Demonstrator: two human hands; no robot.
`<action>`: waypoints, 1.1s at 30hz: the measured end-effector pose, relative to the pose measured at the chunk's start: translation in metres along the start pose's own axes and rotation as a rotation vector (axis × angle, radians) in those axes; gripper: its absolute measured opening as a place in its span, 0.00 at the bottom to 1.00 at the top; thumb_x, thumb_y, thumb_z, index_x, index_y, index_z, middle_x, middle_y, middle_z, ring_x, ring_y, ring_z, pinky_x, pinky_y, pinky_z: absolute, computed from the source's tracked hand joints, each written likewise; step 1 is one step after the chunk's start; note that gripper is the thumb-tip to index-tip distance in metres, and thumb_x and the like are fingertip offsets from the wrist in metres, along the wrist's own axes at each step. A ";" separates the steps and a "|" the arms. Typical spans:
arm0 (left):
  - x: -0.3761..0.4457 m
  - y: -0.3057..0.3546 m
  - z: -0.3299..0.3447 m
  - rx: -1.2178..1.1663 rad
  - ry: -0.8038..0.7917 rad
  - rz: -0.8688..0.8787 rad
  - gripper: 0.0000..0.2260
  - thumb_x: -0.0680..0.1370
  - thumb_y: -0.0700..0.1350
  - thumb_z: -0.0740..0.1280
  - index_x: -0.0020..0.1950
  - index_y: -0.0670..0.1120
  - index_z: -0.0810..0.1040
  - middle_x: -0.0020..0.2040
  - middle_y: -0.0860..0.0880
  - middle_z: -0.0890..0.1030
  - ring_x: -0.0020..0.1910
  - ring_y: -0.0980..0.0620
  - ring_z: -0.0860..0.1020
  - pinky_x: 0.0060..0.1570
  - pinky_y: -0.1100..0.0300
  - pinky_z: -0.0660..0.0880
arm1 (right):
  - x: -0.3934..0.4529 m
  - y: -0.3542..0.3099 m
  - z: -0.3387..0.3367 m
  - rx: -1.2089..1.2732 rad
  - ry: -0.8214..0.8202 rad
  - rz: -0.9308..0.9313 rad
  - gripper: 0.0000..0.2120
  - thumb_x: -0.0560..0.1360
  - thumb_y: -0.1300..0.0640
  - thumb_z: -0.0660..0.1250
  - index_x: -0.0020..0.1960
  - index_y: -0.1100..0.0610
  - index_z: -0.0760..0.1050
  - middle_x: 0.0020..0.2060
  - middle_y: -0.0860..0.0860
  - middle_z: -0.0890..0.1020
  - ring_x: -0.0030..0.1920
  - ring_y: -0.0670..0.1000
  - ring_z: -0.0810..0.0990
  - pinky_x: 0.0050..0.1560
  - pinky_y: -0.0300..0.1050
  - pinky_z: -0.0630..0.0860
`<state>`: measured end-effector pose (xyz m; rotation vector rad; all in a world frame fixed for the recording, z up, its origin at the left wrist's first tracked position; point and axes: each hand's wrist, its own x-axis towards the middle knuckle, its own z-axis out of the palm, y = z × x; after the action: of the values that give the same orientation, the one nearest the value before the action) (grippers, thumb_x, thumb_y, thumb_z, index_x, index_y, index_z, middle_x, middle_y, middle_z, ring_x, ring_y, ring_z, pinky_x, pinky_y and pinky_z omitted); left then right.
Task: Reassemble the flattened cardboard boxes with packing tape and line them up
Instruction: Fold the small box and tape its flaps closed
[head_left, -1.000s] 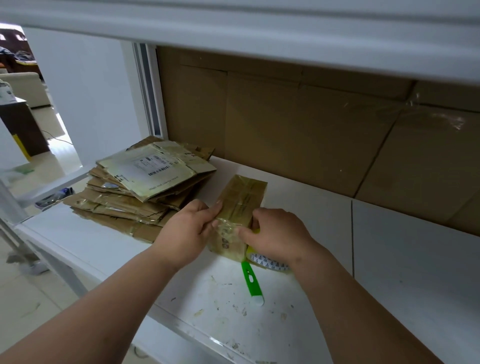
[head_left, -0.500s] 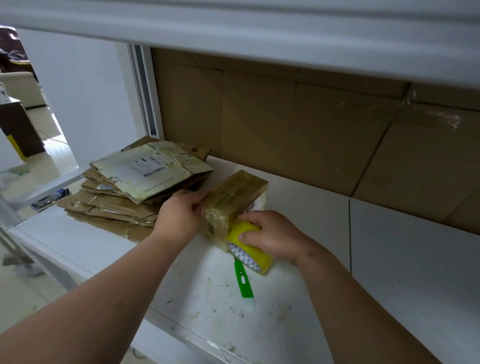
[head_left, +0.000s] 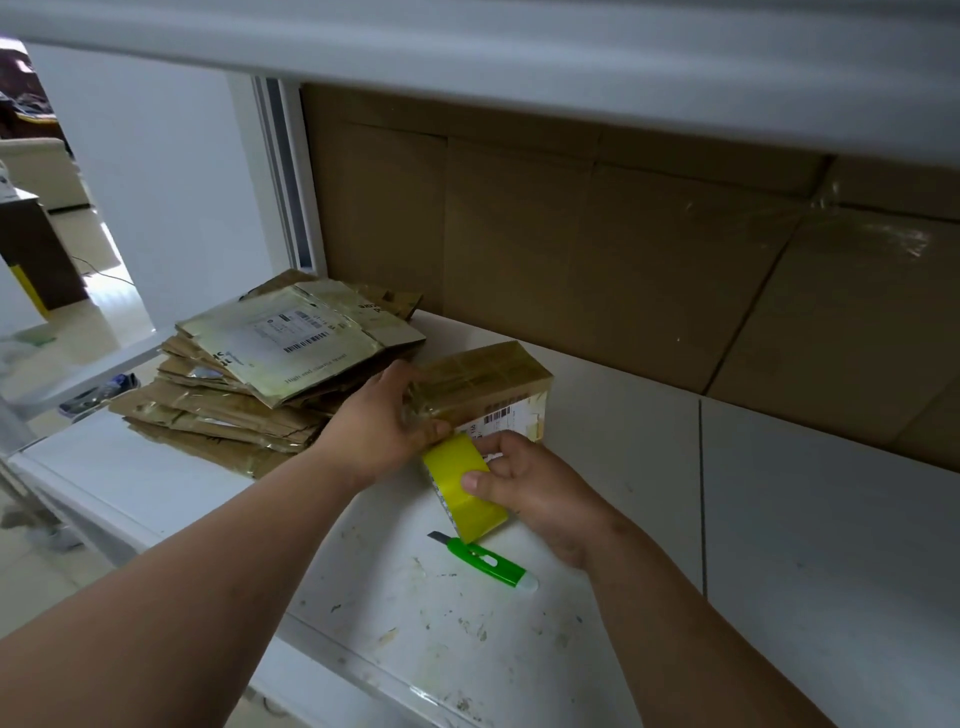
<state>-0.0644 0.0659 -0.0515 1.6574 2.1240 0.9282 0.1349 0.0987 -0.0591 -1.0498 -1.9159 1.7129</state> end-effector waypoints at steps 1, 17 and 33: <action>0.001 0.001 -0.001 0.015 0.002 0.004 0.27 0.72 0.54 0.75 0.68 0.50 0.72 0.64 0.48 0.75 0.61 0.47 0.76 0.60 0.53 0.74 | 0.000 0.004 0.004 0.043 -0.023 -0.011 0.09 0.79 0.63 0.66 0.56 0.52 0.73 0.48 0.47 0.83 0.47 0.45 0.81 0.45 0.37 0.77; -0.025 0.007 0.018 -0.999 -0.002 -0.673 0.07 0.78 0.40 0.68 0.54 0.41 0.80 0.53 0.41 0.83 0.52 0.44 0.81 0.50 0.52 0.77 | 0.007 0.018 0.015 0.143 -0.001 -0.048 0.09 0.77 0.66 0.67 0.52 0.55 0.79 0.51 0.57 0.84 0.52 0.53 0.82 0.61 0.50 0.78; -0.021 0.020 0.021 -1.019 0.082 -0.784 0.06 0.78 0.45 0.71 0.52 0.45 0.80 0.52 0.44 0.81 0.54 0.45 0.79 0.56 0.48 0.77 | -0.009 0.012 0.007 -0.945 -0.023 0.055 0.16 0.70 0.43 0.75 0.52 0.50 0.76 0.52 0.47 0.77 0.52 0.51 0.77 0.56 0.48 0.75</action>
<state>-0.0313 0.0551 -0.0576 0.2665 1.5925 1.4072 0.1393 0.0868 -0.0704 -1.3622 -2.7956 0.7705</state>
